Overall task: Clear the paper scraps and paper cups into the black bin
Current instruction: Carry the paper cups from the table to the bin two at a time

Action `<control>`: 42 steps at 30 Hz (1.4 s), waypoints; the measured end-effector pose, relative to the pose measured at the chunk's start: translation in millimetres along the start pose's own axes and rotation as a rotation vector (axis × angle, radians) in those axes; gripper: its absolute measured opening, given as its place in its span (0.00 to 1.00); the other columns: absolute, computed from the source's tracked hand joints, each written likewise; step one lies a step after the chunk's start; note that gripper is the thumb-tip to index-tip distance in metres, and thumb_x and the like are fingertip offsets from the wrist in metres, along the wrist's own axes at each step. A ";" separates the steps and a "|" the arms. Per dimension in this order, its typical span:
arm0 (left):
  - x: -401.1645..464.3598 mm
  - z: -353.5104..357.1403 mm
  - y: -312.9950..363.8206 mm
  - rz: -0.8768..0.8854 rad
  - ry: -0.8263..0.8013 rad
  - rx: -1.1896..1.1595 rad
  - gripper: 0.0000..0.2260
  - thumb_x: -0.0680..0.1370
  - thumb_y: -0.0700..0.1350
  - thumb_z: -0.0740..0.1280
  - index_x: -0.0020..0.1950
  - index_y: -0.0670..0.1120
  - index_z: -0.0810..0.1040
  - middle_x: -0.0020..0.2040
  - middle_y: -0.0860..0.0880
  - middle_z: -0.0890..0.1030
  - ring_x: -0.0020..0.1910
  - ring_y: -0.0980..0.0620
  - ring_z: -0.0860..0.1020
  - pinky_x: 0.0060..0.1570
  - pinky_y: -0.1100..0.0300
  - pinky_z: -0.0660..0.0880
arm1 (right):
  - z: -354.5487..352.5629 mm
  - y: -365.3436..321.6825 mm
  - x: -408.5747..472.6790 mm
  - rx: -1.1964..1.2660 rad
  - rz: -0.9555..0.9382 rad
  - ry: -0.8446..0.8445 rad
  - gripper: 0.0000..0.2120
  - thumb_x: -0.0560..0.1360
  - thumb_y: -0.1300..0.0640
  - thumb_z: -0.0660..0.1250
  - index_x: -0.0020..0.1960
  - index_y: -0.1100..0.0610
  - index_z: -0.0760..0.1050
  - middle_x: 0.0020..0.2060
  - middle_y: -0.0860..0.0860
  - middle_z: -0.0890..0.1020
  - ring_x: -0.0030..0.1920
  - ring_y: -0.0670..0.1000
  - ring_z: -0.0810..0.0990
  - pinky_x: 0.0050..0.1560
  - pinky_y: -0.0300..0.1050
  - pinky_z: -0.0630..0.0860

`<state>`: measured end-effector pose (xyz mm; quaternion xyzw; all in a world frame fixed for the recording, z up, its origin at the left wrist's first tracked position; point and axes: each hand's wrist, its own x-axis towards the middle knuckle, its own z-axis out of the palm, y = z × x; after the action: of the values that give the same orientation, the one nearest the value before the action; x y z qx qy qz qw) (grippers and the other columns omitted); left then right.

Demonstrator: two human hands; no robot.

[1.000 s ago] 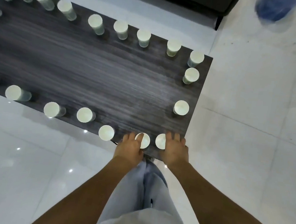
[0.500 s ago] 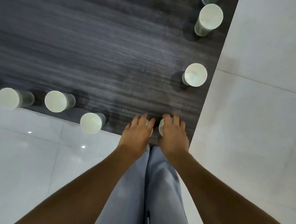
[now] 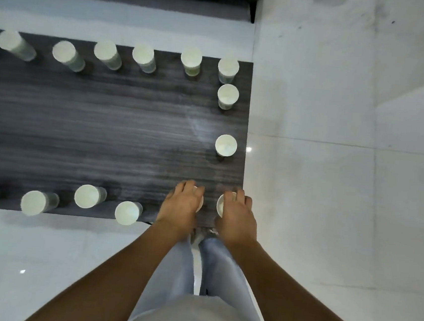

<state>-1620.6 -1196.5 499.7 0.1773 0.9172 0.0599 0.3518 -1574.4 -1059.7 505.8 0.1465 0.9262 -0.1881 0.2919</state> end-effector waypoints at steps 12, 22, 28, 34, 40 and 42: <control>-79.5 -81.2 57.4 0.433 0.013 0.073 0.26 0.76 0.45 0.67 0.72 0.46 0.63 0.68 0.48 0.66 0.67 0.47 0.63 0.60 0.50 0.72 | -48.3 3.0 -134.5 0.235 0.349 0.266 0.33 0.75 0.53 0.70 0.74 0.52 0.58 0.70 0.53 0.64 0.66 0.54 0.66 0.58 0.46 0.74; -136.2 -79.2 157.7 0.843 -0.040 0.367 0.25 0.73 0.43 0.67 0.70 0.46 0.65 0.66 0.47 0.67 0.65 0.47 0.65 0.52 0.55 0.71 | -38.0 39.2 -260.2 0.473 0.745 0.513 0.33 0.75 0.54 0.67 0.75 0.51 0.56 0.71 0.53 0.61 0.68 0.56 0.64 0.56 0.49 0.75; -189.3 -34.9 220.6 1.064 -0.090 0.501 0.25 0.73 0.44 0.67 0.69 0.46 0.66 0.65 0.47 0.68 0.64 0.47 0.66 0.51 0.55 0.72 | 2.2 74.0 -340.2 0.590 0.953 0.579 0.33 0.75 0.53 0.66 0.76 0.50 0.55 0.72 0.52 0.59 0.68 0.55 0.63 0.55 0.50 0.76; -251.2 35.5 278.0 1.212 -0.171 0.680 0.25 0.74 0.46 0.67 0.70 0.46 0.66 0.64 0.48 0.69 0.63 0.47 0.67 0.51 0.53 0.75 | 60.1 109.0 -426.0 0.697 1.123 0.626 0.34 0.75 0.52 0.66 0.76 0.52 0.55 0.70 0.53 0.61 0.67 0.56 0.64 0.55 0.51 0.77; -334.1 129.3 343.6 1.345 -0.254 0.777 0.27 0.74 0.47 0.67 0.72 0.47 0.64 0.65 0.47 0.69 0.64 0.47 0.67 0.52 0.52 0.76 | 131.9 157.2 -527.3 0.825 1.270 0.643 0.34 0.75 0.52 0.67 0.76 0.51 0.56 0.69 0.52 0.62 0.67 0.55 0.65 0.53 0.50 0.77; -365.0 163.7 368.1 1.368 -0.276 0.808 0.27 0.74 0.47 0.68 0.72 0.47 0.64 0.65 0.47 0.68 0.64 0.47 0.67 0.53 0.51 0.76 | 154.6 178.5 -563.2 0.846 1.303 0.647 0.34 0.75 0.52 0.67 0.76 0.51 0.56 0.69 0.52 0.62 0.66 0.55 0.65 0.53 0.49 0.77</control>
<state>-1155.5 -990.7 691.8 0.8189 0.5046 -0.0969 0.2559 -988.2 -1059.5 677.2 0.7957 0.5459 -0.2618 -0.0175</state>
